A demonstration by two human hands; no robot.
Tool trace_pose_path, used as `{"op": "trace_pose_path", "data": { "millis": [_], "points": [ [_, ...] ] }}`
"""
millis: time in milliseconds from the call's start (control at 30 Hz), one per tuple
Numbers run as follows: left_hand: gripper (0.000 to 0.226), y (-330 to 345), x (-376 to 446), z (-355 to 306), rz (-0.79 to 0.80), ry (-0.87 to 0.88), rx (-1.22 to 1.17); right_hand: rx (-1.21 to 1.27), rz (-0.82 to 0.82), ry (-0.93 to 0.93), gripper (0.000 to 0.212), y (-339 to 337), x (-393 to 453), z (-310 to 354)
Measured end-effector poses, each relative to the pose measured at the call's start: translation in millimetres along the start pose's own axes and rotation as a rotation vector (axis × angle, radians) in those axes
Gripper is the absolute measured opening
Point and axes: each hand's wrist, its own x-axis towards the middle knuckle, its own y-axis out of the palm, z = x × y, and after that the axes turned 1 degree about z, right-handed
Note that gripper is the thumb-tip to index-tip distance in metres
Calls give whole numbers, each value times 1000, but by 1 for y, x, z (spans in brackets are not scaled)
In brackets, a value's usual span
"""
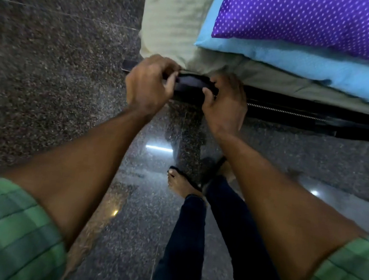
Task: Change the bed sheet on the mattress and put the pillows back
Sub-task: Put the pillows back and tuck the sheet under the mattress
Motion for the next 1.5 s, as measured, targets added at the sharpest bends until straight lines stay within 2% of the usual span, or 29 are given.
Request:
{"op": "trace_pose_path", "data": {
  "millis": [100,200,267,367,467,567,667,733,800,900,967,1033,1133,1233,1333,1433,1500],
  "points": [
    [24,-5,12,12,85,144,120,-2,21,-23,36,12,10,21],
    [34,-5,26,13,136,226,169,-65,-7,-47,22,19,30,40],
    [29,-1,31,21,123,290,185,-116,-61,-59,10,22,35,43],
    [10,0,40,28,93,356,215,-117,-83,-99,13,20,40,47],
    [9,4,41,34,123,413,234,-69,-95,-106,15,19,31,46],
    [11,1,45,41,224,455,208,-19,-13,-92,15,21,21,50],
    [18,-6,52,39,364,473,243,-41,33,-5,14,29,20,57],
    [19,-13,60,37,397,484,256,-106,23,26,12,35,23,64],
    [23,-16,57,41,427,524,206,-159,41,61,26,35,15,69],
    [53,-23,45,49,434,528,121,-211,58,153,36,32,2,84],
    [57,-28,37,55,434,538,141,-237,64,236,33,35,1,95],
    [52,-26,35,56,458,539,176,-262,147,306,30,39,7,104],
    [31,-18,49,46,473,520,217,-283,373,396,31,44,23,108],
    [55,-13,61,37,540,457,291,-245,460,461,37,43,37,108],
    [63,-13,70,38,602,441,268,-273,336,429,31,32,31,110],
    [45,-27,79,45,620,477,199,-141,135,419,23,28,10,125],
    [31,-40,77,56,497,389,147,-83,45,321,15,33,0,141]
  ]
}}
